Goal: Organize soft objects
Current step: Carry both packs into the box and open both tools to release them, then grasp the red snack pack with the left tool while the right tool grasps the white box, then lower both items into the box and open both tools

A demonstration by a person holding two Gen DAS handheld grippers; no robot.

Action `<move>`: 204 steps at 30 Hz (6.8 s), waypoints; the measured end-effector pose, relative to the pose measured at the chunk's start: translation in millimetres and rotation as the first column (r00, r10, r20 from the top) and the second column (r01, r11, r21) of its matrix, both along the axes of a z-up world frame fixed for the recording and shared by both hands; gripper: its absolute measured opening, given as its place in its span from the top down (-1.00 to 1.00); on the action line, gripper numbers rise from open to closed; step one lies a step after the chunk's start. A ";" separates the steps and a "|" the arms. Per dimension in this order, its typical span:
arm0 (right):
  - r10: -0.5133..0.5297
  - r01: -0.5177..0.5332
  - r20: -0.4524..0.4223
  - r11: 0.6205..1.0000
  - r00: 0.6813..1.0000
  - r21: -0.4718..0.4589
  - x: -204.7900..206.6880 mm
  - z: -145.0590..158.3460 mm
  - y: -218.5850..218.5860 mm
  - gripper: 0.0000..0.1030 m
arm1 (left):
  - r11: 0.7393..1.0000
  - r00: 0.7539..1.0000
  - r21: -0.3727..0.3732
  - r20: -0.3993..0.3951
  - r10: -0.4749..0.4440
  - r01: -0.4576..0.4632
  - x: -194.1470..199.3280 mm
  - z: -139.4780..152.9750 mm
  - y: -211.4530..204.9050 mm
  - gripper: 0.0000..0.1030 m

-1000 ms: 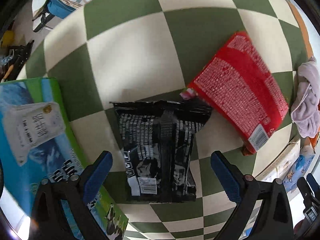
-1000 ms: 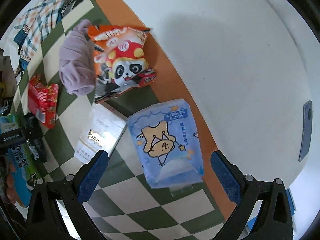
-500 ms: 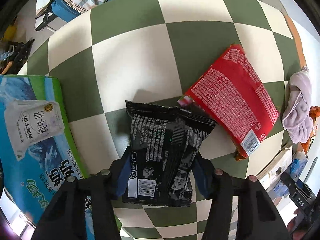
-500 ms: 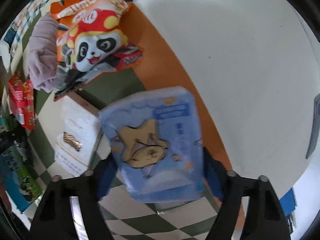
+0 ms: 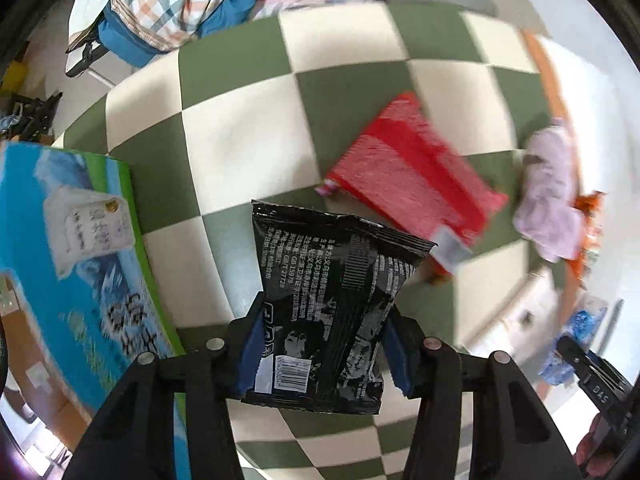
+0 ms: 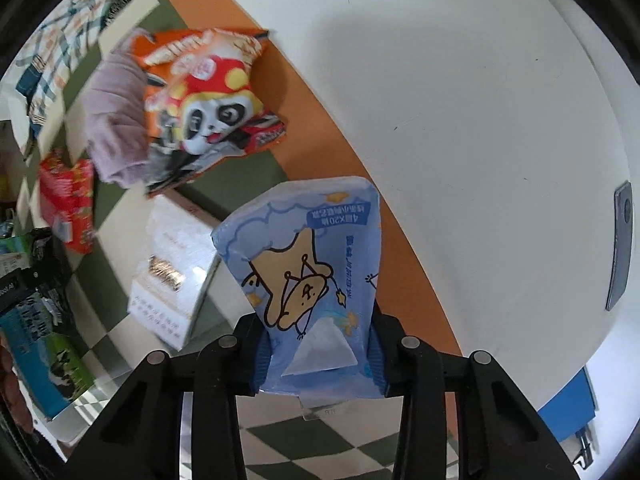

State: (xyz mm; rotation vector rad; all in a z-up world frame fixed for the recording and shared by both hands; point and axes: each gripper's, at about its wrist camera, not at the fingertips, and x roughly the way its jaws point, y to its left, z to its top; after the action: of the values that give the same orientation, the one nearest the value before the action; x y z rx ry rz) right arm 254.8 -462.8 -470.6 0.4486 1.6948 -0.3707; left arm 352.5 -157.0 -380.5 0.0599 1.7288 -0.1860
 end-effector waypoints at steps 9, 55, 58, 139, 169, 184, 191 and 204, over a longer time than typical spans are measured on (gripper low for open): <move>0.106 -0.121 0.159 0.989 0.982 0.083 -6.5 92.2 63.8 0.20 | 0.976 0.992 -0.218 0.116 0.048 -0.022 -56.3 112.0 25.3 0.04; 0.520 -0.526 0.158 0.851 0.839 -0.007 158.0 63.8 481.0 -0.46 | 0.932 0.931 -0.045 0.050 0.362 -0.360 18.8 36.9 410.5 -0.26; 0.514 -0.520 0.163 0.854 0.842 -0.005 157.6 65.8 480.6 -0.47 | 0.939 0.935 -0.042 0.085 0.345 -0.342 17.7 42.8 409.3 -0.61; -0.184 0.181 0.211 0.983 0.960 0.034 13.3 69.8 54.3 -1.00 | 0.941 0.956 -0.180 -0.117 0.270 -0.288 54.4 24.8 19.8 -0.62; -0.006 0.009 0.034 0.997 0.999 -0.070 39.7 -50.3 97.4 -0.55 | 0.999 0.998 0.041 -0.061 -0.032 0.035 37.7 -50.4 -43.4 0.05; 0.024 -0.022 0.085 0.999 0.996 -0.024 22.0 -21.4 123.7 -0.14 | 0.999 0.997 -0.038 0.073 -0.023 0.025 -7.6 23.5 -15.5 0.19; 0.106 -0.112 0.230 0.994 0.967 0.013 10.5 59.9 149.7 -0.13 | 0.983 0.986 -0.185 0.163 0.023 0.007 -49.2 111.0 18.8 0.19; 0.269 -0.352 0.418 0.926 0.868 0.135 5.7 188.8 273.5 -0.13 | 0.978 0.950 -0.169 0.265 0.168 -0.125 -84.8 176.7 219.7 0.19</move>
State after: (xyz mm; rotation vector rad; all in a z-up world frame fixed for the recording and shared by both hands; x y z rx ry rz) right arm 260.5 -189.4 -281.8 0.3616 1.3812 0.1343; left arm 267.7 62.6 -203.8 -0.1480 1.4276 -0.1879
